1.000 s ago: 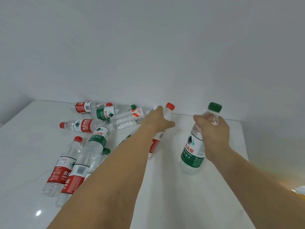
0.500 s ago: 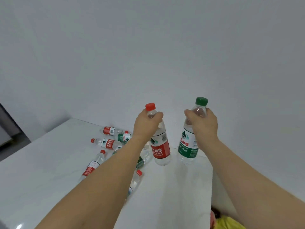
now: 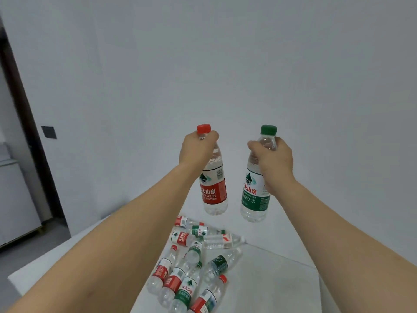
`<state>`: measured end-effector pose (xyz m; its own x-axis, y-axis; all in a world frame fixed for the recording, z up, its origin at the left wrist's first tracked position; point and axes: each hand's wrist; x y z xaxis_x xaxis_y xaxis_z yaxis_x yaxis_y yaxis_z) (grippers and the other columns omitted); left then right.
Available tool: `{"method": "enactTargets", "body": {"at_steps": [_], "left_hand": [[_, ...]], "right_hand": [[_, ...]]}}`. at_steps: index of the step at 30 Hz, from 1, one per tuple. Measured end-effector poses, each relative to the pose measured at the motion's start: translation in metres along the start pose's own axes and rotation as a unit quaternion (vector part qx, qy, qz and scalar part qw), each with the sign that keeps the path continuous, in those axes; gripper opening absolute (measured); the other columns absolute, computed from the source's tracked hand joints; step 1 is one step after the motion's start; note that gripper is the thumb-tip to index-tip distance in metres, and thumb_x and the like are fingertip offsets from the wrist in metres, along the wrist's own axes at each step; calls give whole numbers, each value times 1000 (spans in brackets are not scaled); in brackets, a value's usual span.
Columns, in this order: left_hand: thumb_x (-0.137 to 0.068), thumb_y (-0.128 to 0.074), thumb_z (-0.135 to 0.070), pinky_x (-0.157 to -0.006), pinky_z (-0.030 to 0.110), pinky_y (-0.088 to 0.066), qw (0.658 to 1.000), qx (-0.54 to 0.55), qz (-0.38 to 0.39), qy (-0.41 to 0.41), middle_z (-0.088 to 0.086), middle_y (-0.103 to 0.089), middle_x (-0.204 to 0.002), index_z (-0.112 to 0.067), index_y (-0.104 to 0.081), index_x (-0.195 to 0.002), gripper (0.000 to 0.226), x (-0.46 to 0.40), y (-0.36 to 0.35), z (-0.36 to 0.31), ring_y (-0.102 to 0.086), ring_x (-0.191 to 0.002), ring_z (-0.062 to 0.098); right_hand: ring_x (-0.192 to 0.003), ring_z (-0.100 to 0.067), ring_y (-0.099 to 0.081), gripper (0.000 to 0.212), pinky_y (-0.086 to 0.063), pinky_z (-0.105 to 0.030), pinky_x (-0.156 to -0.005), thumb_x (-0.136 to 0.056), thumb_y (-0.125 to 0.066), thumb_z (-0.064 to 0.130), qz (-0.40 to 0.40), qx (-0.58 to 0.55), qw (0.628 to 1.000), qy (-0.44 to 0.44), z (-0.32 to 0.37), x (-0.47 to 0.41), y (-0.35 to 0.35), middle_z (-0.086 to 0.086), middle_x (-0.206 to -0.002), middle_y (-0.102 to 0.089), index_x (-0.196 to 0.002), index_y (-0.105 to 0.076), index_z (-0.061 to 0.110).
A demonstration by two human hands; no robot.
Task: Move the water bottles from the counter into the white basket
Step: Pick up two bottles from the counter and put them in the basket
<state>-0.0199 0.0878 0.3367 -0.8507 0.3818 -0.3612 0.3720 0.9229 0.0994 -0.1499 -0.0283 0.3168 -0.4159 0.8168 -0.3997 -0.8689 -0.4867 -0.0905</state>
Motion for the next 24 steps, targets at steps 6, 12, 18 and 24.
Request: {"method": "enactTargets", "body": {"at_steps": [6,12,18,24], "left_hand": [[-75,-60,-42,-87,53,-57,999,-19,12,-36,-1,-72,-80,-19,-66,-83,24,-32,83,-8,-76,-78,21],[-76,-59,-42,-87,51,-57,998,-58,11,-33,1,-74,-80,-17,-64,-81,26,-56,157,13,-76,-73,15],[-78,-57,-45,-86,50,-57,994,-93,-56,-29,1,-74,-83,-15,-64,-86,32,-72,226,36,-74,-78,16],[-79,-60,-43,-87,50,-57,993,-91,-66,-27,-2,-72,-80,-18,-62,-79,25,-98,311,63,-74,-68,8]], "right_hand": [[-68,-16,-66,20,-54,-35,-70,-62,-70,37,3,-4,1000,15,25,22,-91,10,-69,-68,-76,-62,24],[-59,-18,-61,15,-54,-34,-60,-71,-73,13,57,-97,992,-58,29,31,-158,5,-63,-64,-75,-61,21],[-61,-16,-64,11,-55,-37,-69,-73,-74,26,90,-75,991,-60,16,44,-224,8,-64,-66,-77,-64,23],[-47,-2,-61,14,-46,-28,-60,-79,-67,36,129,-37,991,-13,11,66,-320,11,-59,-67,-78,-63,23]]}}
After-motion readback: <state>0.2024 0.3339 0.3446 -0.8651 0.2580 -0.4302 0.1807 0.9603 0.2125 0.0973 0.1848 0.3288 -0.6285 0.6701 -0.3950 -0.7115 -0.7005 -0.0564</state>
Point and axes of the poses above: each hand's wrist, its own x-axis away from the middle knuckle, its own y-axis out of the back of the hand, z = x × y
